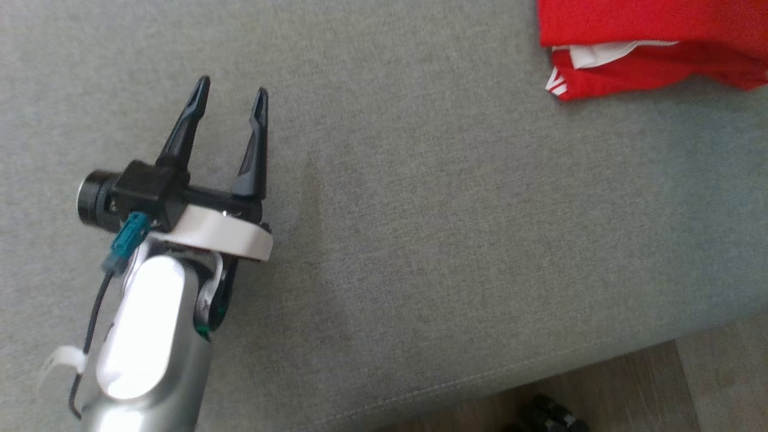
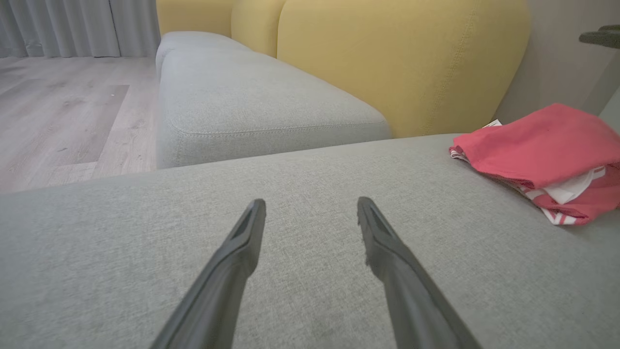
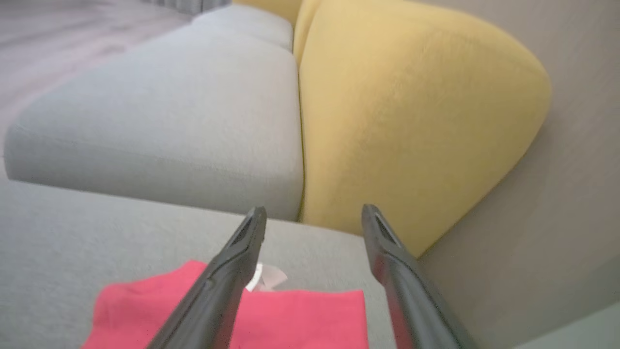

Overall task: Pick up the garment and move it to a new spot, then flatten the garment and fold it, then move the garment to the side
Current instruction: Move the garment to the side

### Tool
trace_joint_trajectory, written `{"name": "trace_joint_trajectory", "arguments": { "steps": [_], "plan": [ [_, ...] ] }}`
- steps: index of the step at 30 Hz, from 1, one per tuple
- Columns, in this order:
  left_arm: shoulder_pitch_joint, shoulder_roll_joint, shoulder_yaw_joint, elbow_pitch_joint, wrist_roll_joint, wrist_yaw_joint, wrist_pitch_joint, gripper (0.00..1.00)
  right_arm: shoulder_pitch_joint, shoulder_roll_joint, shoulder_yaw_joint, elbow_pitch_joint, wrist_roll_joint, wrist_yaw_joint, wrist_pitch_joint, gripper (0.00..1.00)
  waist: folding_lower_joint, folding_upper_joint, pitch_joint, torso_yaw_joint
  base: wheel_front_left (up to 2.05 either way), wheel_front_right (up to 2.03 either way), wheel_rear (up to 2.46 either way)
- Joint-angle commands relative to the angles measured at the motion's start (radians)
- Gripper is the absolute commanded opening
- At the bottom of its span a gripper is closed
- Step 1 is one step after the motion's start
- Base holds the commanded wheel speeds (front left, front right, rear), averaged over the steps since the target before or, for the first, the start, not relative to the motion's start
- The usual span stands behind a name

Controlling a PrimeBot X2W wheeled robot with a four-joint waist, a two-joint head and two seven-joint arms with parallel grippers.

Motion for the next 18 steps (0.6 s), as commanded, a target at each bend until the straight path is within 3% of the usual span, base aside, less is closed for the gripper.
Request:
{"name": "trace_joint_trajectory", "arguments": {
  "steps": [1,8,18],
  "plan": [
    [0.018,0.014,0.041,-0.029,-0.012,0.010,-0.012,1.00,0.023,0.009,-0.012,-0.038,-0.008,-0.001,-0.032,1.00,0.0000,0.0000,-0.035,0.007,0.00,0.00,0.00],
    [0.079,0.029,0.097,-0.055,-0.037,0.039,-0.019,1.00,0.163,0.058,-0.070,-0.153,-0.030,-0.001,-0.147,1.00,0.0000,0.0000,-0.157,0.029,0.00,0.00,0.00],
    [0.201,0.028,0.168,-0.064,-0.094,0.077,-0.020,1.00,0.495,0.128,-0.169,-0.322,-0.064,-0.001,-0.174,1.00,0.0000,0.0000,-0.345,0.076,0.00,0.00,0.00]
  ]
}}
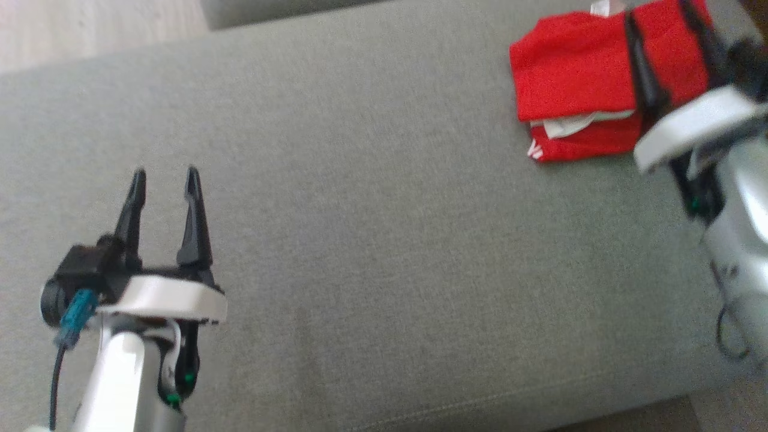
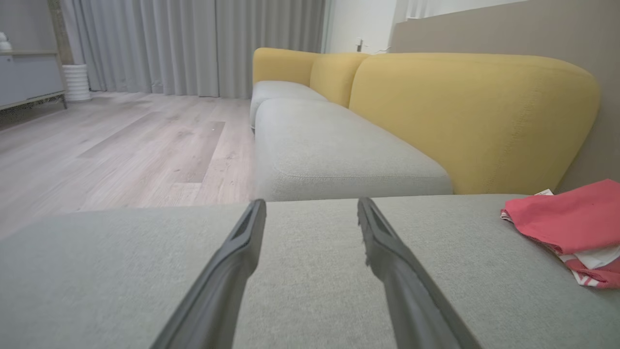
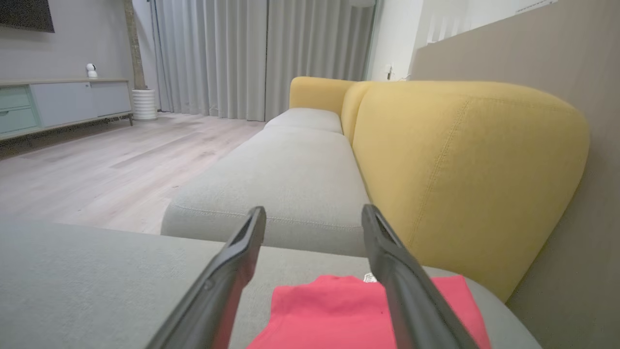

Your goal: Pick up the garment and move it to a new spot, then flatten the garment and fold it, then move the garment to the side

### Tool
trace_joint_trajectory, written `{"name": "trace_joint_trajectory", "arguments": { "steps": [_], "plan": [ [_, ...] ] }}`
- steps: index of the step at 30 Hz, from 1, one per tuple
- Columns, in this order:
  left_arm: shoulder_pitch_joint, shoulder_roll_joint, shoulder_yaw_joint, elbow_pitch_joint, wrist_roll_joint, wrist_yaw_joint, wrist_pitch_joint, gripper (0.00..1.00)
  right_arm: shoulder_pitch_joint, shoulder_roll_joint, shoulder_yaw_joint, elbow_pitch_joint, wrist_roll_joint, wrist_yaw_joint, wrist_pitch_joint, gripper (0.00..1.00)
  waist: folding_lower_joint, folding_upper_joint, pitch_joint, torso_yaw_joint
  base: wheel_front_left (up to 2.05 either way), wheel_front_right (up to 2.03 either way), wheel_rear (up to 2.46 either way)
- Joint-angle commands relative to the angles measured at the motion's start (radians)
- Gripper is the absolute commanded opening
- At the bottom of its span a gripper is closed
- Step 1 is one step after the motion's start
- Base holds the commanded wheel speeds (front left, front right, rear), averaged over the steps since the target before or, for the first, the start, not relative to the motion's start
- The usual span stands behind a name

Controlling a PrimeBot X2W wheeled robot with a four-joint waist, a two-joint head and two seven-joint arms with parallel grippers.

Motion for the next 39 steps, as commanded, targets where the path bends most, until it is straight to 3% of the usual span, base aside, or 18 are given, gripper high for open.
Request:
{"name": "trace_joint_trajectory", "arguments": {
  "steps": [1,11,14,17,24,39],
  "plan": [
    [-0.008,0.010,0.046,-0.025,-0.014,0.014,-0.011,1.00,0.038,0.011,-0.013,-0.043,-0.008,-0.001,-0.013,1.00,0.0001,0.0000,-0.066,0.029,0.00,0.00,0.00],
    [0.080,-0.015,0.068,0.021,-0.095,0.004,-0.003,1.00,0.339,0.092,-0.109,-0.161,-0.060,-0.001,-0.021,1.00,0.0001,0.0000,-0.174,0.076,0.00,0.00,0.00],
    [0.097,-0.017,0.064,0.022,-0.120,-0.032,-0.007,1.00,0.402,0.125,-0.135,-0.198,-0.084,-0.001,-0.022,1.00,0.0001,0.0000,-0.186,0.086,0.00,0.00,0.00],
    [0.111,-0.011,0.066,0.043,-0.120,-0.042,-0.008,1.00,0.447,0.157,-0.162,-0.220,-0.103,-0.001,-0.022,1.00,0.0001,0.0000,-0.193,0.095,0.00,0.00,0.00],
    [0.123,-0.012,0.079,0.071,-0.098,-0.013,-0.011,1.00,0.506,0.195,-0.205,-0.252,-0.141,-0.001,-0.022,1.00,0.0001,0.0000,-0.202,0.109,0.00,0.00,0.00],
    [0.133,-0.027,0.101,0.081,-0.089,-0.020,-0.012,1.00,0.534,0.218,-0.238,-0.285,-0.164,-0.001,-0.022,1.00,0.0001,0.0000,-0.206,0.114,0.00,0.00,0.00]
  ]
}}
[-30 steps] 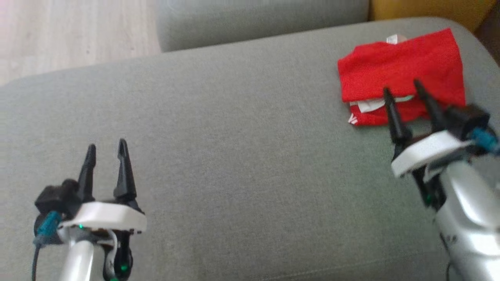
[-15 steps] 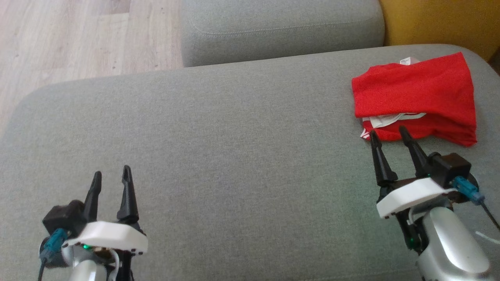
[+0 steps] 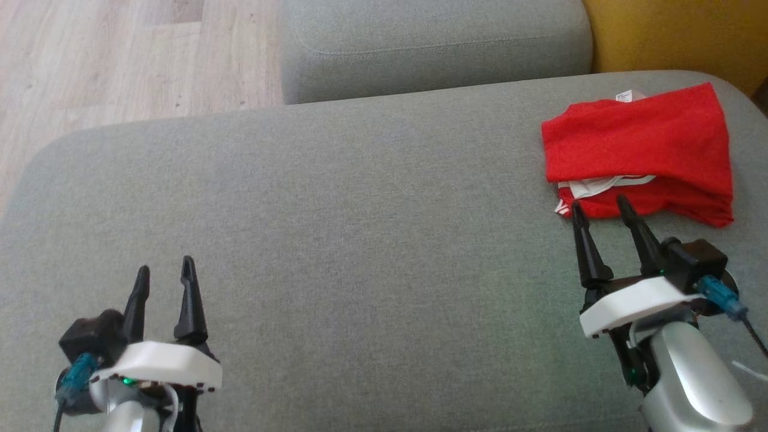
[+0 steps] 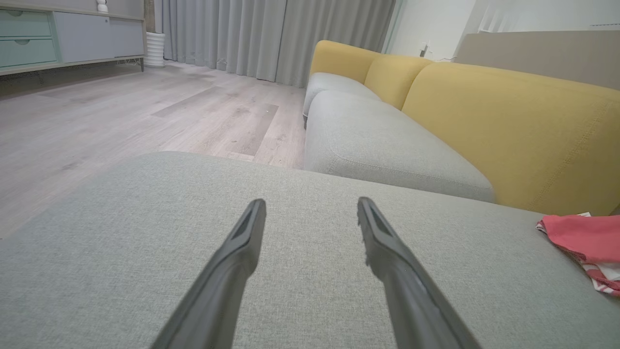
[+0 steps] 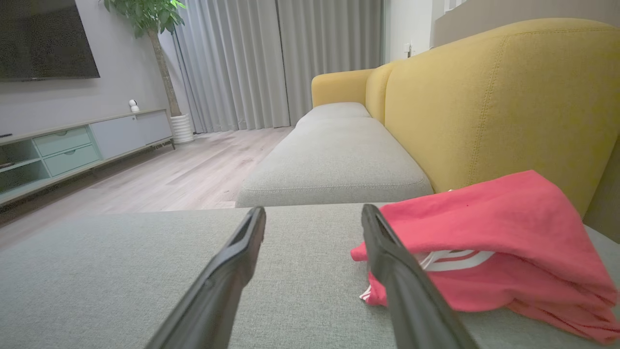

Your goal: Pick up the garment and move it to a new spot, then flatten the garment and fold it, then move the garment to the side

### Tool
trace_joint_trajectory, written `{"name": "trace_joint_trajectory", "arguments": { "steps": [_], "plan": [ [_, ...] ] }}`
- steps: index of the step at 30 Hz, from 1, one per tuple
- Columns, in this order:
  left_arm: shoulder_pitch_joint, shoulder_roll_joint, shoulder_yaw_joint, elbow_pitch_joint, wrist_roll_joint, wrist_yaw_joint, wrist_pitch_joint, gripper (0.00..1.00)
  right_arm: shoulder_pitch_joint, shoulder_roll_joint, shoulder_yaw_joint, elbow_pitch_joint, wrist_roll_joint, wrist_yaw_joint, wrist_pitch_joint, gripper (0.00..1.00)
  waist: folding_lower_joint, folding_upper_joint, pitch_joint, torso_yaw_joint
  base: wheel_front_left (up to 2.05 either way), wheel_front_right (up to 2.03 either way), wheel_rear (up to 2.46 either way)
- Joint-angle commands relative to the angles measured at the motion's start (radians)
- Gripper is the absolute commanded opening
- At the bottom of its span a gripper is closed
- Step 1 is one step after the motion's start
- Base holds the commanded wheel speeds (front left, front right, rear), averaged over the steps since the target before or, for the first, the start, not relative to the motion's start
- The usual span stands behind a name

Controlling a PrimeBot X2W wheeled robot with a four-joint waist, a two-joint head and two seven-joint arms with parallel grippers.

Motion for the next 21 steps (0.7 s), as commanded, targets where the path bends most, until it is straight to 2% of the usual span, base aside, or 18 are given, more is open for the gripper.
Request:
{"name": "trace_joint_trajectory", "arguments": {
  "steps": [1,6,7,10,21],
  "plan": [
    [-0.025,0.007,0.042,-0.034,0.009,-0.002,-0.012,1.00,-0.020,0.009,0.014,-0.036,-0.008,-0.001,-0.013,1.00,0.0001,-0.0001,-0.001,-0.001,0.00,0.00,0.00],
    [-0.025,0.001,0.046,-0.025,-0.002,-0.021,-0.012,1.00,-0.020,0.013,0.019,-0.033,-0.008,-0.001,-0.013,1.00,0.0001,-0.0001,-0.001,-0.005,0.00,0.00,0.00],
    [0.001,-0.005,0.003,0.006,-0.001,-0.019,0.000,0.00,0.000,0.006,-0.002,0.000,0.000,0.000,0.000,0.00,0.0001,-0.0001,-0.002,-0.005,0.00,0.00,0.00],
    [0.014,-0.013,-0.002,0.053,-0.003,-0.018,0.004,0.00,0.024,0.010,0.002,0.041,0.003,0.000,0.003,0.00,0.0001,-0.0001,-0.002,-0.005,0.00,0.00,0.00],
    [0.004,-0.015,0.015,0.050,-0.115,-0.029,0.038,0.00,0.033,0.019,-0.025,0.018,0.121,0.000,0.036,0.00,0.0001,-0.0001,0.001,-0.002,0.00,0.00,0.00]
  ]
}}
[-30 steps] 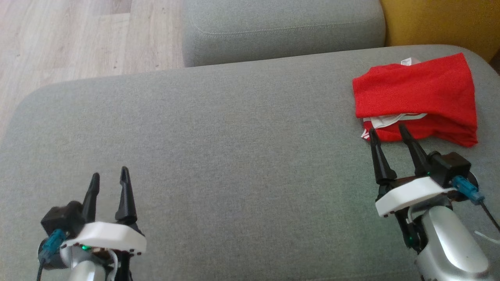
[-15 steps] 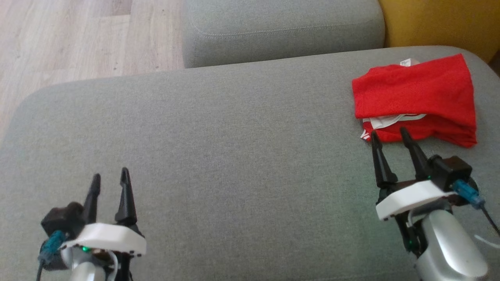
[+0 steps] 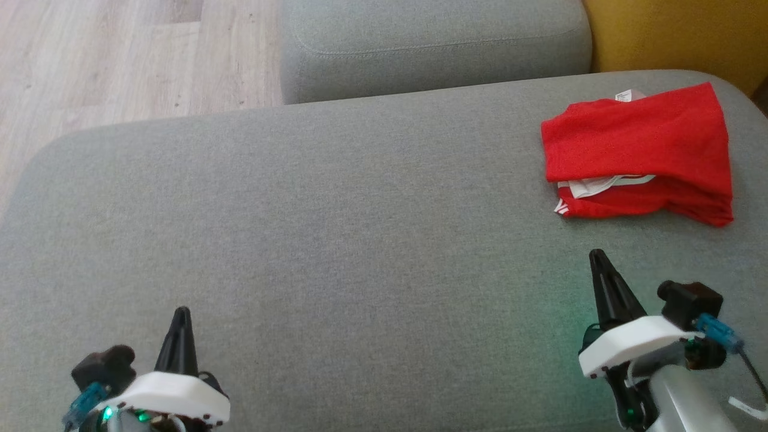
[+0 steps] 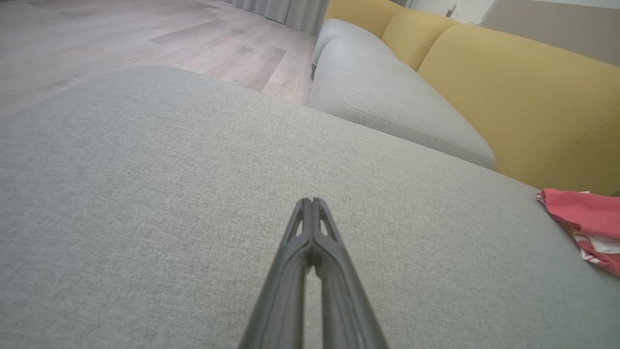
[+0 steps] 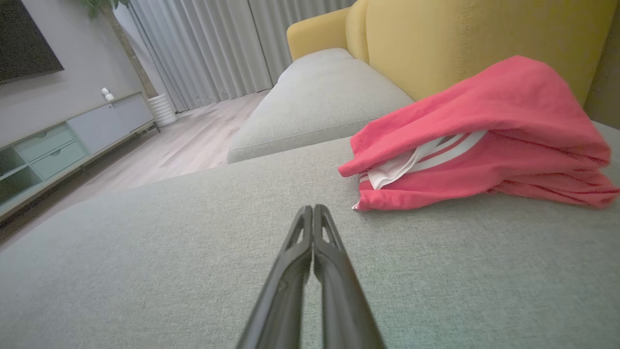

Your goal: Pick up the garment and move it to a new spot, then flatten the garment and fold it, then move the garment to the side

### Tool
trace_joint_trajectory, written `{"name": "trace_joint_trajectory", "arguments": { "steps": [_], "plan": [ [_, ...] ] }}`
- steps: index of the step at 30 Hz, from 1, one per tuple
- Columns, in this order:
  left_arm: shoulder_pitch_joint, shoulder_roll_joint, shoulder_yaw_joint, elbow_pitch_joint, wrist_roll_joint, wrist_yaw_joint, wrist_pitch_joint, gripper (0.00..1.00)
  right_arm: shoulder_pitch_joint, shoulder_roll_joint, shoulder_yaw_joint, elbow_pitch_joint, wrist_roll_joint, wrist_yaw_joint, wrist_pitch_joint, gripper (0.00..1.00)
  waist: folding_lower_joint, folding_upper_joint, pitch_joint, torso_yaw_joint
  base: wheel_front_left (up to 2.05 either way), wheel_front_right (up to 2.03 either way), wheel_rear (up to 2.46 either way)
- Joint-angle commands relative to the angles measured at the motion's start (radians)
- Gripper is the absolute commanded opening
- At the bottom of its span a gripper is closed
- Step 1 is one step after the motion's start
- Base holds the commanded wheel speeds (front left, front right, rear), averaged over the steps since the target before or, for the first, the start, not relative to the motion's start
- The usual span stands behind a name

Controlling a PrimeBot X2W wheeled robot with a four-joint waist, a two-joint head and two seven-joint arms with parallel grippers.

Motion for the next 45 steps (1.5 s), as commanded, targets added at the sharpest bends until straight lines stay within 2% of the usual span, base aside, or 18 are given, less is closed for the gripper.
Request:
{"name": "trace_joint_trajectory", "arguments": {
  "steps": [1,45],
  "plan": [
    [-0.054,0.009,0.016,-0.037,-0.031,-0.008,0.005,0.00,-0.056,-0.004,-0.013,-0.043,0.033,0.000,0.008,0.00,0.0000,-0.0001,0.000,0.001,0.00,0.00,0.00],
    [-0.087,-0.001,0.073,-0.061,-0.485,-0.054,0.130,0.00,-0.013,0.033,-0.111,-0.138,0.510,0.000,0.134,0.00,0.0000,-0.0001,0.010,0.012,0.00,0.00,0.00]
  ]
}}
